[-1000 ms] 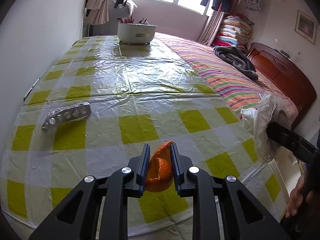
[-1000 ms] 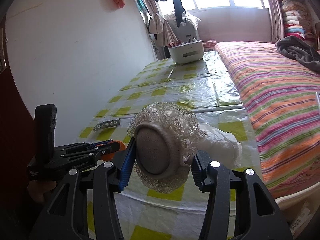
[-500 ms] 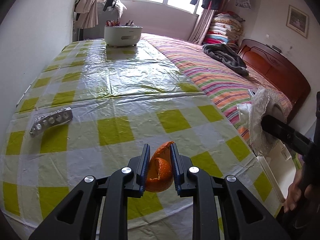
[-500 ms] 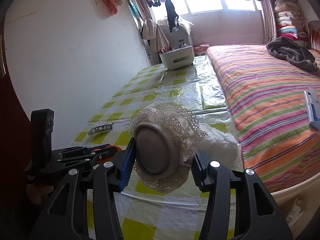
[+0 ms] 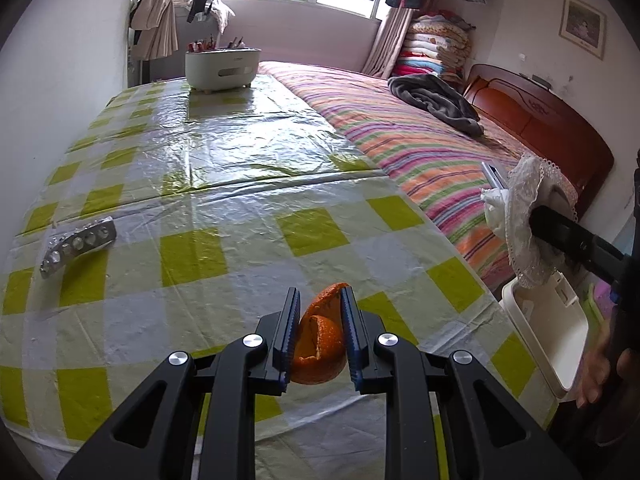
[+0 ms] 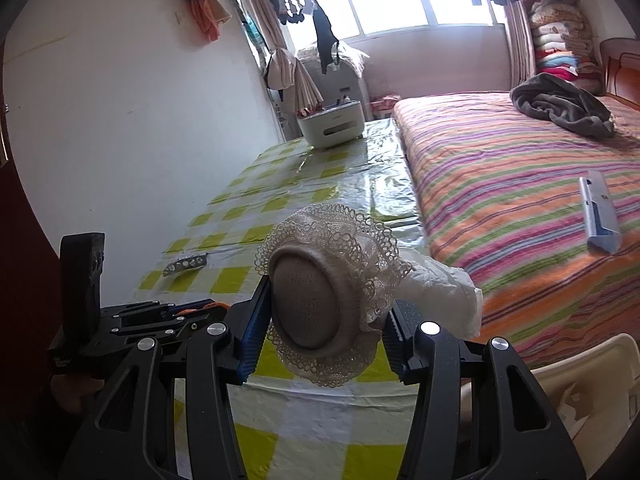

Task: Collect trash
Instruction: 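Carry the peel and lace item over the white bin, opening the right tool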

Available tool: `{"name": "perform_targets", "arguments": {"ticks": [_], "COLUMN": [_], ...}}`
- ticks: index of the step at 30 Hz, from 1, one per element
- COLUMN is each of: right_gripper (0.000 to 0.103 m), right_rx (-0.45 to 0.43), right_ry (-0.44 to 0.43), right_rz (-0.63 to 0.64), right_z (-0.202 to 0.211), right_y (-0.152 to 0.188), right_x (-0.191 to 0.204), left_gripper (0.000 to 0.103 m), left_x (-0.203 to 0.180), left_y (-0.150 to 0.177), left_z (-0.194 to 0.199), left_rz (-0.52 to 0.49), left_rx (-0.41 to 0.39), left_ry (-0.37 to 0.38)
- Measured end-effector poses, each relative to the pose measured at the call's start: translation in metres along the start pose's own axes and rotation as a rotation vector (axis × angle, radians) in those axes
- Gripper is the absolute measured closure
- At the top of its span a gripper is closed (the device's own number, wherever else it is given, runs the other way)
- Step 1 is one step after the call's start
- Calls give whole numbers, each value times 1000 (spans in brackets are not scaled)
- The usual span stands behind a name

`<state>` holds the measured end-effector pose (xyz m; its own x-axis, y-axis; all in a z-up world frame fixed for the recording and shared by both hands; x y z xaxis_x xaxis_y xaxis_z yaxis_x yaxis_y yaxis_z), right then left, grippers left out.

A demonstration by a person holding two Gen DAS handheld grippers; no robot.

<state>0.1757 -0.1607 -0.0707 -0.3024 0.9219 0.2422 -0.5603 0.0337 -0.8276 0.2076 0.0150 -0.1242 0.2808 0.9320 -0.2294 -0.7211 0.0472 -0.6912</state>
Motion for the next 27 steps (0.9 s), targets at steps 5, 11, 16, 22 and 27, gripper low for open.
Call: {"name": "perform_targets", "arguments": {"ticks": [5,11,16,22,27], "right_gripper": [55,54,54,54,54], "right_rx": [-12,-27,-37,-45,-57], "right_ry": [17,37,46,48,50], "right_rz": [-10,-24,-35,-39,-39], "right_z": [11,23,31,37,43], "right_y": [1,1,1,2,1], "right_x": [-12,-25,-33,-37,-39], "left_gripper": [82,82,82,82,82], "left_x": [-13,-29,-39,-49,-60], "left_y": [2,5,9,13,14], "left_z": [-3,-5,-9,-13,-12], "left_rz": [-17,-43,-59,-75,-93], "left_rx": [7,17,30,41,42], "left_ry": [11,30,40,48,61]}}
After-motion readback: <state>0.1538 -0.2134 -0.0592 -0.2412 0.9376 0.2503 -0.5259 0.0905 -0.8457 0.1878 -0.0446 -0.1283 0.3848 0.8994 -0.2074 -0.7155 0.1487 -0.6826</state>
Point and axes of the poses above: each gripper's, at about its wrist camera, not at the fingertips, and z roughly against the way its jaws point, x to its left, y to its underside, the point moved 8 cm from there along -z, roughly the way its jaws point, and after that the axes turned 4 degrees about z, right-handed, at the moved point
